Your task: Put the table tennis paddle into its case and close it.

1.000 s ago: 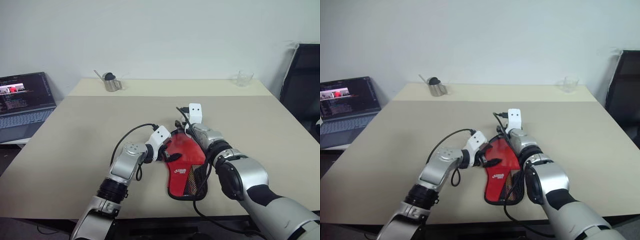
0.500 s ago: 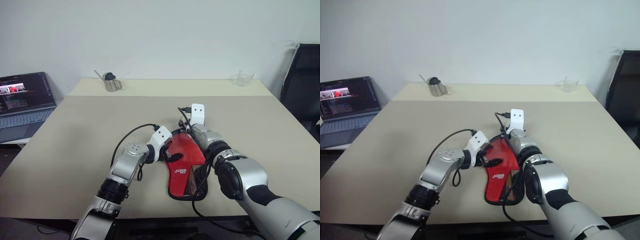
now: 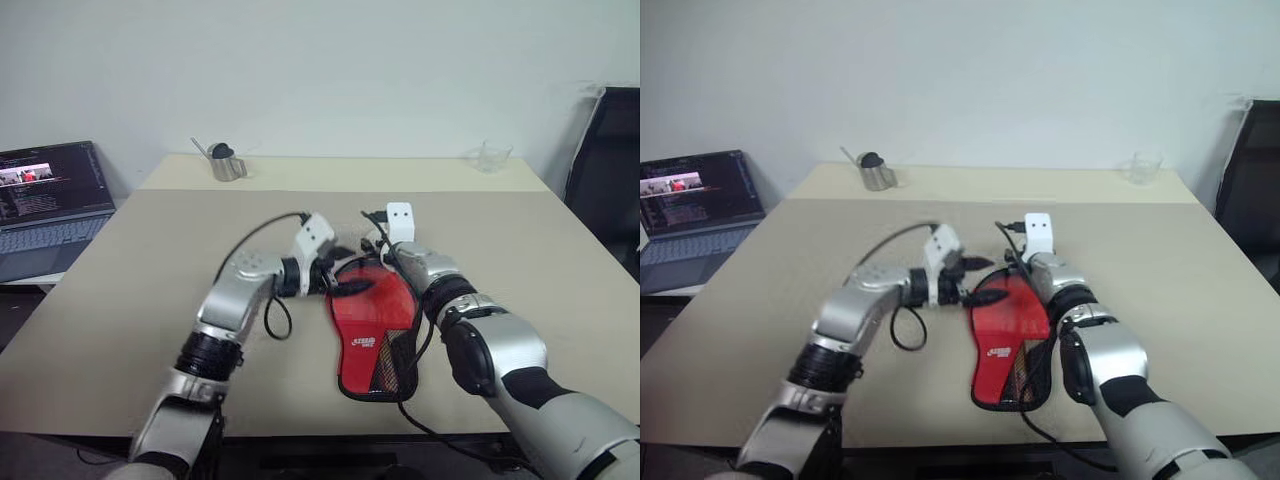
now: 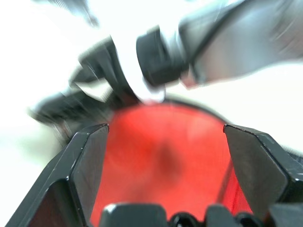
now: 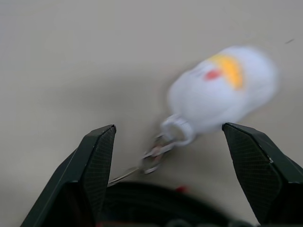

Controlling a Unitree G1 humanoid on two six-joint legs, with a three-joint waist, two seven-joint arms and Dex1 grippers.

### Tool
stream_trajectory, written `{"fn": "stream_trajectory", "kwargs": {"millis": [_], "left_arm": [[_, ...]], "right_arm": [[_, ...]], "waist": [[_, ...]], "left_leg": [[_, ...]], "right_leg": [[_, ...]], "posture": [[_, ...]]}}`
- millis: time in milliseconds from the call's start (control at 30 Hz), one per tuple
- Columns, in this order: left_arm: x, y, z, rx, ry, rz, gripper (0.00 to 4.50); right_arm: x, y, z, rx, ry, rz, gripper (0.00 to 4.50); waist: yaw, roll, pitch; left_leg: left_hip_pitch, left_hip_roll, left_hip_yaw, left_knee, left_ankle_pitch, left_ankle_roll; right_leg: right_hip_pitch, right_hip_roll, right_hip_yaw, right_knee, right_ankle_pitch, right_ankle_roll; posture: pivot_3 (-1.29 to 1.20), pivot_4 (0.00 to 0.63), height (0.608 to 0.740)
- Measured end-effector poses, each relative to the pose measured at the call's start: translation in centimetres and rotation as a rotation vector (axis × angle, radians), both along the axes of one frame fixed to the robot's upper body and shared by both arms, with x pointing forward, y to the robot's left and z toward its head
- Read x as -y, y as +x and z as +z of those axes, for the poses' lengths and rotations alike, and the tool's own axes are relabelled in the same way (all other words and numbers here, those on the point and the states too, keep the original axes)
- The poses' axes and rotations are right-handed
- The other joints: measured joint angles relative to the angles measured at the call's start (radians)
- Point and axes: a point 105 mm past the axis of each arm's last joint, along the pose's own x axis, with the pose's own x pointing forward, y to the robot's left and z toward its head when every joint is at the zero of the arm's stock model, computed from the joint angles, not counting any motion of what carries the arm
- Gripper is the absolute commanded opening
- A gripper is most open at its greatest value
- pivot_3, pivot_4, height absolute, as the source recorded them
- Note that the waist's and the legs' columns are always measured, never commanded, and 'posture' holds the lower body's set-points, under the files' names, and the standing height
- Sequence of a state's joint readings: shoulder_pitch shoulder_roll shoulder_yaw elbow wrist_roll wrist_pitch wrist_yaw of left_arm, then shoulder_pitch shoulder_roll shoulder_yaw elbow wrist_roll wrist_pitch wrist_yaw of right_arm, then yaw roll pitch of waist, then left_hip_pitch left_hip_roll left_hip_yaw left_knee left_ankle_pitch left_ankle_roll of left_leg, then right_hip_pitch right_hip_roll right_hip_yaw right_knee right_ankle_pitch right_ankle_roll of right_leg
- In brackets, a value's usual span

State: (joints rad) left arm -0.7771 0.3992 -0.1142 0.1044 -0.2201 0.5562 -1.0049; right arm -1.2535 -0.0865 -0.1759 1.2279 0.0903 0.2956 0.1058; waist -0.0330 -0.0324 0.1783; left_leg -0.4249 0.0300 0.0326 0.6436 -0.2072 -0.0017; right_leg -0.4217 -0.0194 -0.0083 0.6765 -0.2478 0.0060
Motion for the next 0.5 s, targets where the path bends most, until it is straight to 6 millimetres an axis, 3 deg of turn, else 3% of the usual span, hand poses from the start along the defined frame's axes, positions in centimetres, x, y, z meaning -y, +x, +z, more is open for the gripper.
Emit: {"fn": "stream_trajectory", "kwargs": {"millis": [133, 267, 367, 500], "left_arm": [[-1.6, -0.8, 0.8, 0.016, 0.036, -0.055, 4.21], [-5.2, -2.0, 0.6, -0.007, 0.115, -0.084, 4.21], [-7.1, -2.4, 0.6, -0.011, 0.151, -0.071, 4.21], [-8.6, -2.3, 0.4, -0.021, 0.167, -0.037, 4.21]], "right_arm": [[2.7, -0.2, 0.3, -0.003, -0.038, 0.021, 3.95], [6.5, -2.4, -2.1, -0.088, -0.115, 0.065, 3.95], [8.0, -4.1, -3.7, -0.156, -0.136, 0.09, 3.95], [8.5, -5.3, -3.8, -0.187, -0.14, 0.118, 3.95]], "waist": [[0.0, 0.0, 0.0], [0.0, 0.001, 0.0], [-0.001, 0.002, 0.001], [-0.001, 0.003, 0.002]], "left_leg": [[0.0, 0.0, 0.0, -0.001, 0.0, 0.0], [-0.001, 0.001, 0.0, -0.003, 0.0, 0.0], [-0.001, 0.001, 0.0, -0.002, 0.0, 0.0], [0.0, 0.001, 0.0, -0.001, 0.0, 0.0]], "right_leg": [[0.0, 0.0, 0.0, -0.002, 0.0, 0.0], [-0.001, 0.0, 0.0, -0.002, -0.001, -0.001], [-0.001, 0.0, 0.0, -0.002, -0.002, 0.0], [-0.001, 0.001, 0.0, -0.001, -0.004, 0.003]], "posture": [[0.0, 0.15, 0.74], [0.0, 0.15, 0.74], [0.0, 0.15, 0.74], [0.0, 0.15, 0.74]]}}
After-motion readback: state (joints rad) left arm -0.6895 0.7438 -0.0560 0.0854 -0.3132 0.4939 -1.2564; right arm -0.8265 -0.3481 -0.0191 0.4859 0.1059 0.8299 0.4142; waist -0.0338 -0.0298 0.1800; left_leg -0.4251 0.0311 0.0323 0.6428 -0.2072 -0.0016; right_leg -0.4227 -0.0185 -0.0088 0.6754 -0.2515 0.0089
